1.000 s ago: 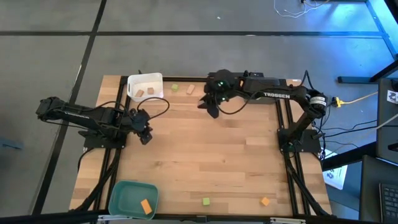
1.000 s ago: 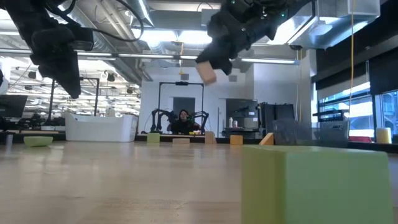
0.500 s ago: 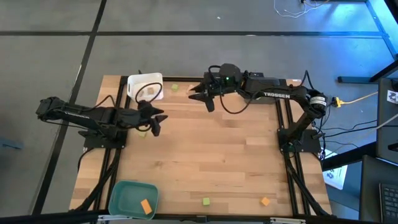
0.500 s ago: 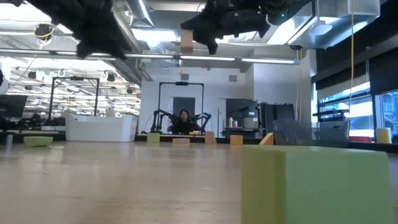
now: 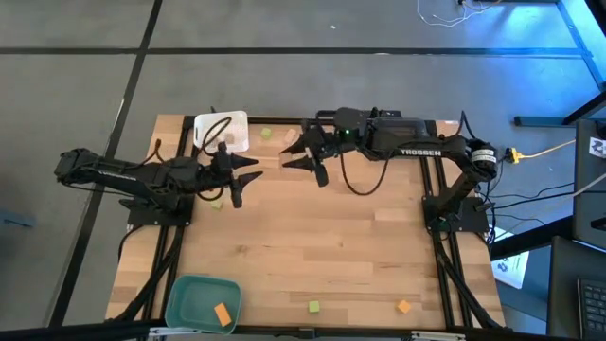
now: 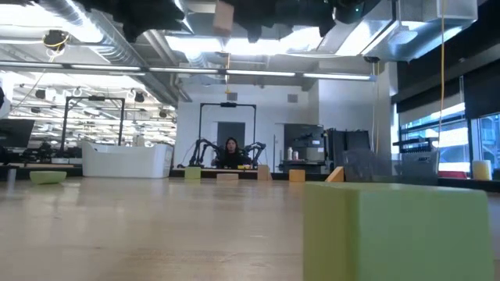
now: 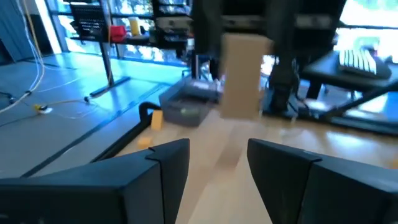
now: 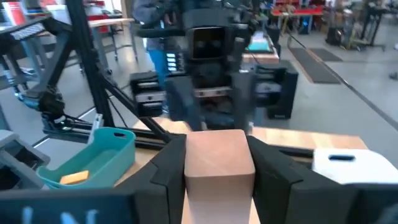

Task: Sort & place blocks by color
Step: Put the brown block into the white bin

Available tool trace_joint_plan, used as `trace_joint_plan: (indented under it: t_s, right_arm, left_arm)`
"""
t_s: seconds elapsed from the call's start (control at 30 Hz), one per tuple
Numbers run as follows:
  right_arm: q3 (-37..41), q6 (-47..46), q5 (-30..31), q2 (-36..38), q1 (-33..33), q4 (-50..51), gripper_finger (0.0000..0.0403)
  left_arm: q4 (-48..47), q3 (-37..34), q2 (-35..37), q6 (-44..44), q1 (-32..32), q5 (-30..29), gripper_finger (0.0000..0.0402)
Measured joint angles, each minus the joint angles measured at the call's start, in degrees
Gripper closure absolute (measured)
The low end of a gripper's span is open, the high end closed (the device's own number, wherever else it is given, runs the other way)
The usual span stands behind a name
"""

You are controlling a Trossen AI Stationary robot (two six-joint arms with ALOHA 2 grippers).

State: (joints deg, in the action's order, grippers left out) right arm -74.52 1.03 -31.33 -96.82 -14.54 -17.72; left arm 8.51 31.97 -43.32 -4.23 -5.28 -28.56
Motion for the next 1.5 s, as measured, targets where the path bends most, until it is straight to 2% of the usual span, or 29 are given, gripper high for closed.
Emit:
trace_joint_plan:
  t_s: [0.07,0.23,0.43,0.73,1.2,1.5]
  right_arm:
    - [0.0,0.8,-0.3,0.0,0.7,-1.3,0.027]
    - [0.0,1.0,-0.2,0.0,1.7,-2.5,0.027]
    - [0.0,0.7,-0.2,0.0,1.8,-2.7,0.027]
    - [0.0,0.6,-0.2,0.0,1.8,-2.6,0.027]
    - [0.0,0.7,0.3,-0.3,2.3,-2.7,0.027]
    - [0.1,0.7,1.3,-0.3,2.4,-2.4,0.027]
  left_arm:
    - [2.1,0.0,-0.8,-0.6,0.9,0.4,0.0243]
    - [6.5,0.1,-3.5,-1.8,3.1,7.2,0.0243]
    - [11.6,0.1,-8.3,-2.9,3.9,11.4,0.0243]
    - [15.8,0.1,-11.9,-2.7,3.9,11.5,0.0243]
    - [20.6,0.1,-12.2,-2.7,3.9,11.7,0.0243]
    - [24.7,0.0,-16.0,-4.2,3.9,11.2,0.0243]
